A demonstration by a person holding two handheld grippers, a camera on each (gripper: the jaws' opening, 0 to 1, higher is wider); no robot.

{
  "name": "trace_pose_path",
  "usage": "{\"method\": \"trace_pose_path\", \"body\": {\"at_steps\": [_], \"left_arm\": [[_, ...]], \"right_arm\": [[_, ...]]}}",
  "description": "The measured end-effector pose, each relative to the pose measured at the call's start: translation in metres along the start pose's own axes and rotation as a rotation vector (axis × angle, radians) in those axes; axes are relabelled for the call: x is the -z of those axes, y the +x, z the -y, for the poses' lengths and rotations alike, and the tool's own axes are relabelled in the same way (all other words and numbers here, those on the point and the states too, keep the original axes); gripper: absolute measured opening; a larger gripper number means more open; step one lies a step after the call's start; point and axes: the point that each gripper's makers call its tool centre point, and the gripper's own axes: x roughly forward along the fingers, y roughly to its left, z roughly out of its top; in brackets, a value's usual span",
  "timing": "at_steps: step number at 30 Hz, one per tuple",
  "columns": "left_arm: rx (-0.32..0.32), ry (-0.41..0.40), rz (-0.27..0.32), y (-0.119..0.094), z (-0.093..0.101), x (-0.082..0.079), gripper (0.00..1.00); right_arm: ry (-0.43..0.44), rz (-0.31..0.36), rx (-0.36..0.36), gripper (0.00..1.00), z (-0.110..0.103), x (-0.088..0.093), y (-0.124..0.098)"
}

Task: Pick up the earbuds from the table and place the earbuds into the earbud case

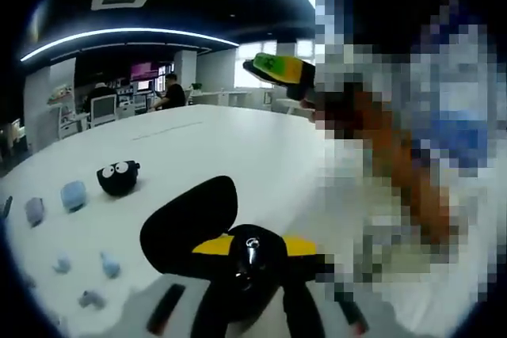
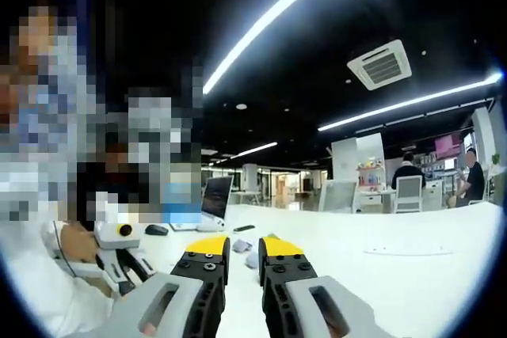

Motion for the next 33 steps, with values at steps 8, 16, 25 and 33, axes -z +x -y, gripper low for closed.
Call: {"method": "trace_pose_path", "body": {"at_steps": [8, 16, 25, 33], "left_arm": [[0.060, 0.023, 0.140, -0.035, -0.002, -0.029, 0.29], [0.090, 0.194, 0.164, -0.060, -0.027, -0.020, 0.78], [0.190, 0.332, 0.144, -0.040, -0.028, -0.001, 0.83], [0.198, 0.356, 0.160, -0.033, -0.032, 0.000, 0.71]], "right_arm": [[0.008, -0.004, -0.018, 0.14, -0.003, 0.002, 0.001], [0.002, -0.104, -0.168, 0.23, -0.034, 0.030, 0.006], [-0.135, -0.292, -0.377, 0.52, -0.077, 0.087, 0.005], [-0.210, -0.399, -0.463, 0.60, -0.097, 0.116, 0.000]]}}
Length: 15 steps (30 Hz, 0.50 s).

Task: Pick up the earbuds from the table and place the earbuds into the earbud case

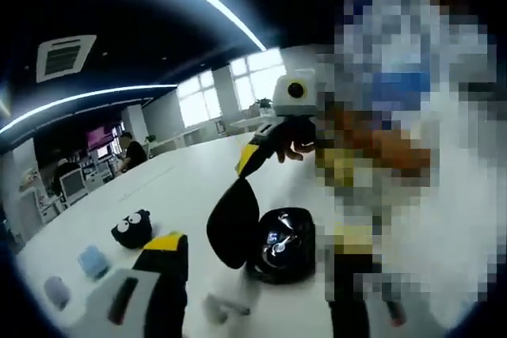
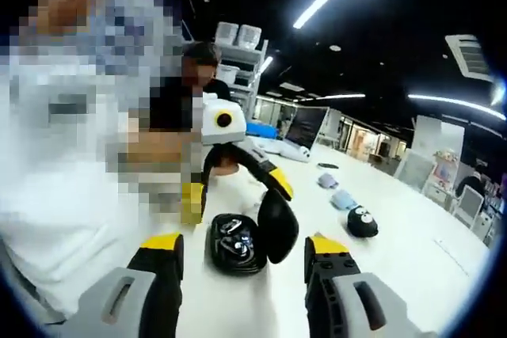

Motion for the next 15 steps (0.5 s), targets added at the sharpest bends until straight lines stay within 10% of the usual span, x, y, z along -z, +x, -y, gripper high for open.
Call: {"method": "trace_pose_path", "body": {"at_steps": [15], "left_arm": [[-0.006, 0.055, -0.012, 0.003, 0.006, 0.005, 0.58]], "right_arm": [[-0.034, -0.088, -0.001, 0.56, 0.002, 0.018, 0.014]]}}
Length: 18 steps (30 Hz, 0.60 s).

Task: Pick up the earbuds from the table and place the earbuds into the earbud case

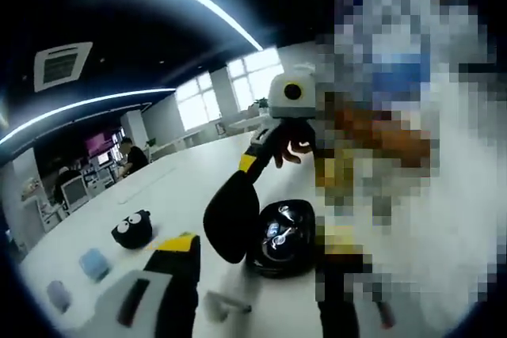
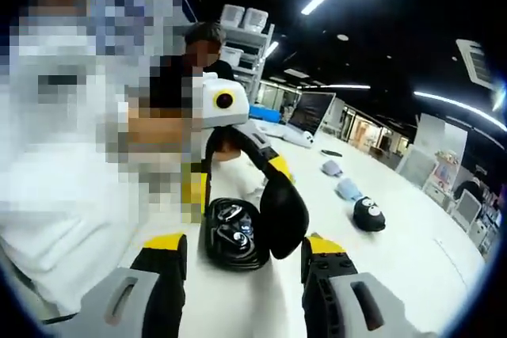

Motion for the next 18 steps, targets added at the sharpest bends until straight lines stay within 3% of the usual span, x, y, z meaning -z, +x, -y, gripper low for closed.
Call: {"method": "trace_pose_path", "body": {"at_steps": [12, 18], "left_arm": [[-0.032, 0.072, -0.012, -0.0022, 0.0020, 0.0013, 0.36], [-0.022, 0.052, -0.012, -0.0033, 0.0048, 0.0017, 0.36]], "right_arm": [[-0.010, 0.008, -0.031, 0.50, -0.0072, -0.0026, -0.0026], [-0.011, 0.002, -0.025, 0.48, -0.0056, -0.0013, -0.0026]]}}
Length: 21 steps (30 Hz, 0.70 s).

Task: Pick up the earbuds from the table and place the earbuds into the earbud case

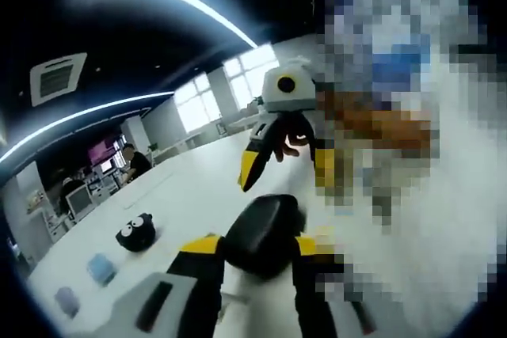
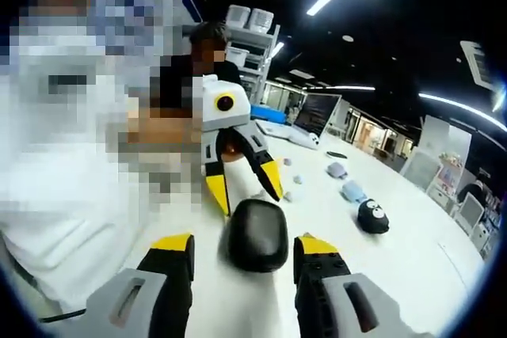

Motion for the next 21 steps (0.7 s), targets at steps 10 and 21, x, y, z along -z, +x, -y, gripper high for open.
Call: {"method": "trace_pose_path", "body": {"at_steps": [10, 21], "left_arm": [[0.053, -0.302, 0.171, -0.023, -0.013, -0.019, 0.56], [-0.010, -0.323, 0.223, -0.054, -0.029, -0.023, 0.55]], "right_arm": [[0.182, -0.006, 0.028, 0.52, 0.011, 0.005, 0.018], [0.288, -0.025, 0.052, 0.45, 0.023, 0.014, 0.049]]}}
